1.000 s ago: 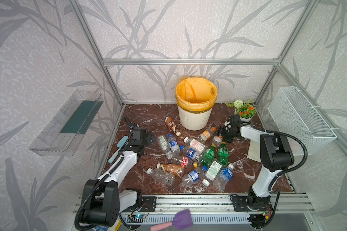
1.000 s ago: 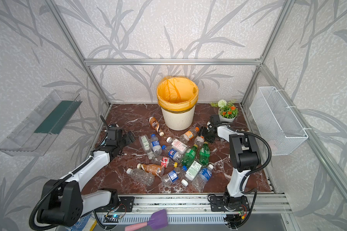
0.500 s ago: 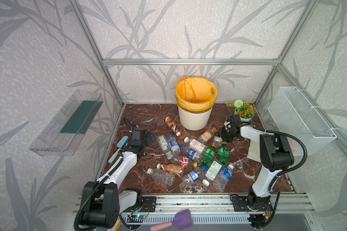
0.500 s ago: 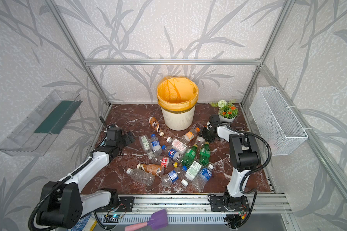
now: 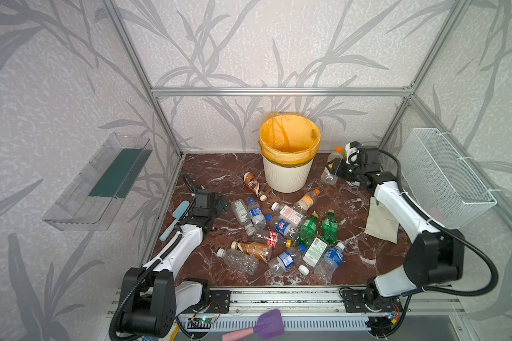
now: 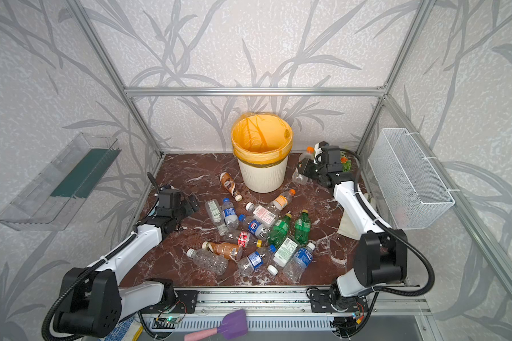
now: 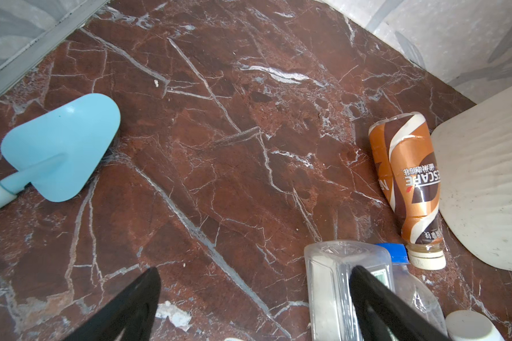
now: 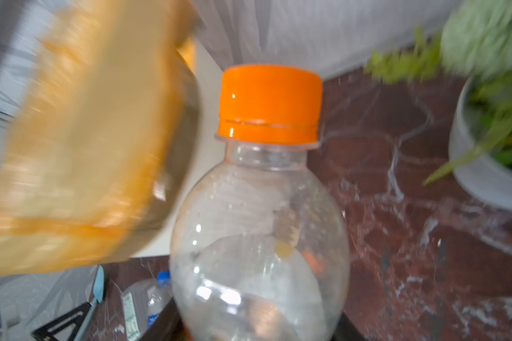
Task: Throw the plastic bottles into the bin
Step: 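Lift the orange-capped bottle with the right gripper over the bin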
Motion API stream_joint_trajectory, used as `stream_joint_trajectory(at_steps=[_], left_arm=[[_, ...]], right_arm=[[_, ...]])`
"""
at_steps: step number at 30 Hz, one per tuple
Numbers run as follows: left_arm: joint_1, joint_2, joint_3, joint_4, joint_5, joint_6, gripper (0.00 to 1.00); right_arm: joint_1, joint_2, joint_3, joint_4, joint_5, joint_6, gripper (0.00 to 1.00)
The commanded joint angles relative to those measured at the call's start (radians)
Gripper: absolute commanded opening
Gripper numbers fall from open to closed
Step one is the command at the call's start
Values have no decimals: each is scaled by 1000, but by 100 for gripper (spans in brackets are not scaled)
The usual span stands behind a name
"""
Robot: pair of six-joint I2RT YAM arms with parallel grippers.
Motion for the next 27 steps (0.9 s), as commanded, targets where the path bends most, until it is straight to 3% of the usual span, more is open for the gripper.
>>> stream_joint_trajectory(at_steps=[1, 7, 13, 16, 18, 21, 23, 27], left_arm=[[-6, 1, -13, -1, 1, -24, 99], [-12, 16, -22, 19, 12, -38, 99], [-33, 19, -13, 17, 16, -46, 99], [-49, 16, -13, 19, 8, -58, 99], [-58, 15, -13, 17, 4, -68, 99], [-67, 11, -2, -2, -2, -78, 99], [-71, 1, 14, -36, -2, -84, 99], [-85, -21, 42, -91, 3, -93, 99]], right_arm=[[2, -103, 120, 100, 113, -90, 54], [13, -145, 218, 312, 184, -116, 54], [79, -4, 285, 395, 170, -28, 56], [151, 160, 422, 279, 84, -26, 59], [188, 322, 635, 70, -16, -51, 66], [210, 477, 981, -258, 15, -100, 78], [216, 472, 1053, -280, 86, -121, 85], [218, 383, 1016, -200, 146, -151, 89]])
